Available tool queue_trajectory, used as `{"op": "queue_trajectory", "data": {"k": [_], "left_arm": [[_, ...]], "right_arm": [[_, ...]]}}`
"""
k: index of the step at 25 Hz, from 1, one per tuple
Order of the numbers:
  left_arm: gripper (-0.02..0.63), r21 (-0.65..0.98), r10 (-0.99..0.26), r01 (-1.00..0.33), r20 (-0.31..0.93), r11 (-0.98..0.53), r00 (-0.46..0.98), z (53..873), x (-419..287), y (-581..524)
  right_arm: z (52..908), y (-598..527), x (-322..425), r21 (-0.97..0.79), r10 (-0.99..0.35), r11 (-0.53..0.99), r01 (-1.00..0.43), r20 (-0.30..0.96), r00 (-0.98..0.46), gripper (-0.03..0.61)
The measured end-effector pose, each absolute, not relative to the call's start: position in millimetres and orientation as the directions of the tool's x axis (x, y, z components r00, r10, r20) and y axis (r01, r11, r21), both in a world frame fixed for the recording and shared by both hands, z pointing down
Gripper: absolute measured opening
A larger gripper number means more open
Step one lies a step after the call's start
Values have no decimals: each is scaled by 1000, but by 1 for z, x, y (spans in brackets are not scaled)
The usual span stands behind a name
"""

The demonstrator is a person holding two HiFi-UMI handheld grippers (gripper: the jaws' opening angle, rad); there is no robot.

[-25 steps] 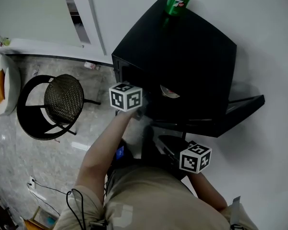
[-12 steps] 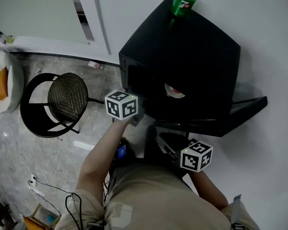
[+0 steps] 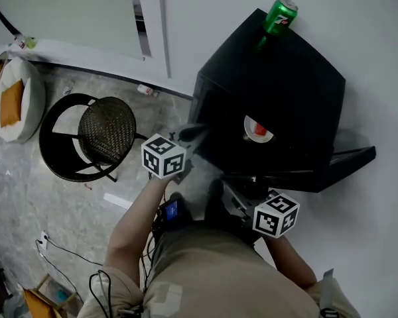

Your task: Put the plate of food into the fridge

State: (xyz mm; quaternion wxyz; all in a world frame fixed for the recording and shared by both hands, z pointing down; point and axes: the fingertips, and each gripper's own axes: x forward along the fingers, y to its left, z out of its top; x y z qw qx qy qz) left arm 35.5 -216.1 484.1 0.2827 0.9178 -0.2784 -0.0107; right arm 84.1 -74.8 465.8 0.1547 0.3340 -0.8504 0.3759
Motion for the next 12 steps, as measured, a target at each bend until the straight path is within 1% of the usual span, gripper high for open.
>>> {"op": "queue_trajectory", "data": {"k": [5, 12], "left_arm": [[11, 457, -526, -534, 156, -711, 836, 477, 7, -193], [11, 394, -537, -548, 148, -738, 831, 460, -21, -149]], "right_arm": [[456, -78, 61, -514, -467, 531, -673, 486, -739, 23], [444, -78, 37, -486, -490, 561, -670, 457, -742, 23]]}}
